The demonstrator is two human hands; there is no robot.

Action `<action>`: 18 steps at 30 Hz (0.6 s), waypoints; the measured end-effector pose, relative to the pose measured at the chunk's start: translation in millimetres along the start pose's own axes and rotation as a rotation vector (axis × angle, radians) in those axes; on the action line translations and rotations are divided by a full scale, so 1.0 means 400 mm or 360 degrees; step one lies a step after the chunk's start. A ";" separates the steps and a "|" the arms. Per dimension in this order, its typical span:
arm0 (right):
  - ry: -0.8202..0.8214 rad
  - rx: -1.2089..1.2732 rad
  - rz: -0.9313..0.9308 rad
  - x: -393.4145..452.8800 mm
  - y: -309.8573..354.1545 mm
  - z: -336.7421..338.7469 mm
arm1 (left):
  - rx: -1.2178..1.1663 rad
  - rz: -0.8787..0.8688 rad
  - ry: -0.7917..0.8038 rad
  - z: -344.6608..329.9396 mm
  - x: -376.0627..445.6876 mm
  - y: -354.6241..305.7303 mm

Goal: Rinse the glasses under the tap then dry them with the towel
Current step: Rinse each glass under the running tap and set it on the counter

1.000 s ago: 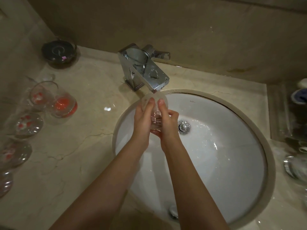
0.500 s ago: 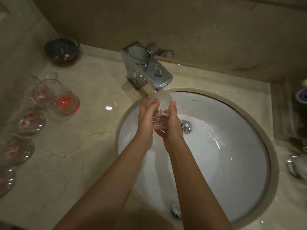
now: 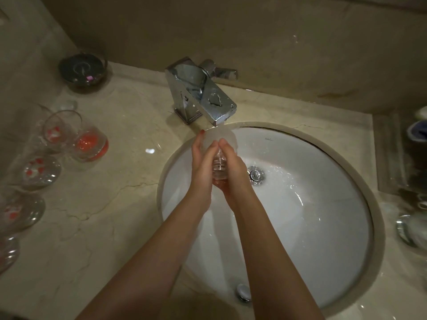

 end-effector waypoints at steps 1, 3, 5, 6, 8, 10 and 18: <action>-0.0037 -0.0021 0.0005 -0.002 -0.001 0.000 | 0.0018 0.0004 -0.0009 0.002 -0.001 0.004; -0.0162 0.0027 -0.0011 -0.003 -0.007 0.000 | 0.0005 0.0034 -0.0008 0.005 0.006 0.009; -0.0212 0.0122 -0.0002 -0.001 -0.013 0.004 | -0.0029 0.0099 0.0007 0.009 0.014 0.012; -0.0221 0.0137 0.0019 0.000 -0.014 0.007 | -0.0034 0.0119 0.0018 0.011 0.017 0.013; -0.0208 0.0153 0.0047 0.000 -0.011 0.009 | -0.0045 0.0140 0.0038 0.014 0.020 0.014; -0.0172 0.0083 0.0085 -0.005 -0.003 0.005 | -0.0023 0.0175 0.0050 0.014 0.016 0.011; -0.0274 -0.0104 0.0252 -0.016 0.002 0.024 | 0.0036 0.0142 0.0195 0.024 0.024 0.001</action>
Point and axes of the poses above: each hand's wrist, its own x-axis towards the middle knuckle, its own z-axis out of the back of the hand, y = z × x, the point moved 4 cm from there along x, towards the middle knuckle, and after that the axes turned 1 degree about -y, right-handed, at the moved point
